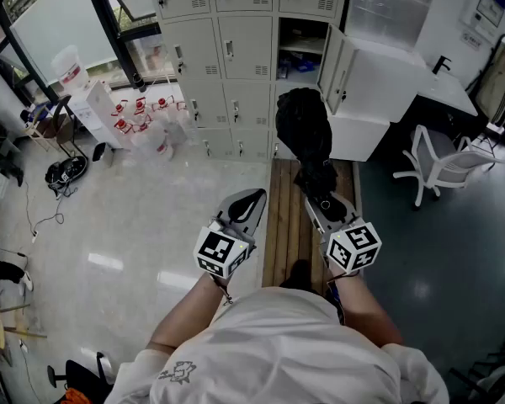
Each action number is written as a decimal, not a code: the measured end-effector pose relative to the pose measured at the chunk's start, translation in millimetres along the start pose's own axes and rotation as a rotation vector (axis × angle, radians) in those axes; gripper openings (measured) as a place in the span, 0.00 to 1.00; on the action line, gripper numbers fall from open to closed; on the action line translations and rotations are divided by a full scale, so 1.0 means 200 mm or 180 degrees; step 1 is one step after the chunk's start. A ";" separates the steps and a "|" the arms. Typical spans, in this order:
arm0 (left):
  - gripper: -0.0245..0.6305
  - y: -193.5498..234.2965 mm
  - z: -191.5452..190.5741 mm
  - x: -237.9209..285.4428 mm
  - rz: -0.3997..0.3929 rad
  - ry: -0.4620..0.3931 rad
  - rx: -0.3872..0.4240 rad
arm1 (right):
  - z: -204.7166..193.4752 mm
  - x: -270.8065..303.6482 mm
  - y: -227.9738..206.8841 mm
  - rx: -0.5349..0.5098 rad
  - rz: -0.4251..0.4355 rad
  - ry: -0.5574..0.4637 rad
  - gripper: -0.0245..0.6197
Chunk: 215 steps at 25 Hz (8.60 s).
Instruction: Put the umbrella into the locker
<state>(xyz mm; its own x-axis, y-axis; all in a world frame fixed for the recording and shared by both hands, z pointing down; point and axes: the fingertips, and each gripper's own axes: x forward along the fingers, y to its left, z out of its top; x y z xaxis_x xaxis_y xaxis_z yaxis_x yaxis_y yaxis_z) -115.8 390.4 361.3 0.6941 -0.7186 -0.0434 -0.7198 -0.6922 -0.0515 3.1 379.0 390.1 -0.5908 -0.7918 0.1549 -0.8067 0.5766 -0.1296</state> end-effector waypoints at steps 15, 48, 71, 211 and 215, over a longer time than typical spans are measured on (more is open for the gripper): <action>0.05 0.00 0.00 0.18 0.0003 -0.0021 0.0006 | 0.04 0.09 -0.15 0.0056 0.0028 -0.0034 0.26; 0.05 0.17 -0.14 1.42 0.0178 -0.0033 -0.0134 | 0.00 0.38 -1.26 0.0280 0.0250 0.0291 0.26; 0.05 0.96 -0.24 1.90 -0.0055 -0.0006 -0.0136 | 0.09 1.22 -1.58 0.0377 0.0048 0.0318 0.26; 0.05 2.61 -1.49 3.39 -0.0129 0.1071 -0.0215 | -0.76 4.16 -3.48 0.0220 -0.0612 0.1697 0.27; 0.05 2.59 -1.49 3.38 -0.0158 0.1068 -0.0200 | -0.79 4.17 -3.47 0.0147 -0.0654 0.1821 0.27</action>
<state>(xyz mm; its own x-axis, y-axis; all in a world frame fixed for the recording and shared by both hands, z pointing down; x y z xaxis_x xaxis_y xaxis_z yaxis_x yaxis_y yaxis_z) -21.2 -474.0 601.7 0.6948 -0.6587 0.2888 -0.6915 -0.7221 0.0167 68.9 -650.0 763.3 -0.3468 -0.6446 0.6814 -0.9111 0.4039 -0.0816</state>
